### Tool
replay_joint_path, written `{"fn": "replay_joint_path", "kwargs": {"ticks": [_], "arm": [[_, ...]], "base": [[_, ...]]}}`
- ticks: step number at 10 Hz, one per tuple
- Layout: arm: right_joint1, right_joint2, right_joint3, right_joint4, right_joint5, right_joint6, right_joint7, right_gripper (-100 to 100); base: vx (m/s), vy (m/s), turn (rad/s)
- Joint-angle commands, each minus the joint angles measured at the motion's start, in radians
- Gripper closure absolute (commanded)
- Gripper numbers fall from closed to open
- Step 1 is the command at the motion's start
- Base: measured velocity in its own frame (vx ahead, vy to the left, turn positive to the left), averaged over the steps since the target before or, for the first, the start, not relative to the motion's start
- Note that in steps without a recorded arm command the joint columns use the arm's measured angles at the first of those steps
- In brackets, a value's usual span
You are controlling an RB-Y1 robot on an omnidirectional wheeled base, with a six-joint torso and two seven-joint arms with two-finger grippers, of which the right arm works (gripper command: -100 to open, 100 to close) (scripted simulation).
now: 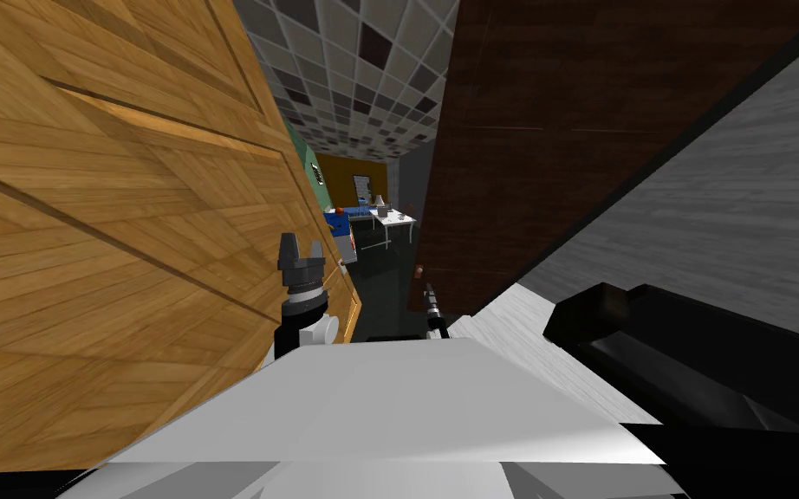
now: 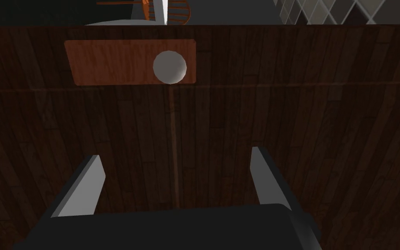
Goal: Push the door open
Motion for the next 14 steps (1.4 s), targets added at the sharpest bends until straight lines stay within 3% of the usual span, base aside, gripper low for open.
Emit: {"fn": "replay_joint_path", "kwargs": {"ticks": [1, 5, 10, 11, 14], "arm": [[-0.002, -0.011, -0.003, 0.005, -0.001, -0.006, 0.002, -100], [-0.005, -0.018, -0.010, 0.015, -0.003, -0.017, 0.004, -100], [-0.009, -0.007, -0.017, 0.028, -0.005, -0.030, 0.007, -100], [-0.009, -0.007, -0.017, 0.028, -0.005, -0.030, 0.007, 100], [-0.009, -0.007, -0.017, 0.028, -0.005, -0.030, 0.007, 100]], "base": [[0.096, 0.024, 0.024], [0.185, 0.001, 0.022], [0.186, -0.001, 0.021], [-0.015, 0.002, -0.011], [-0.023, 0.001, 0.004]]}}
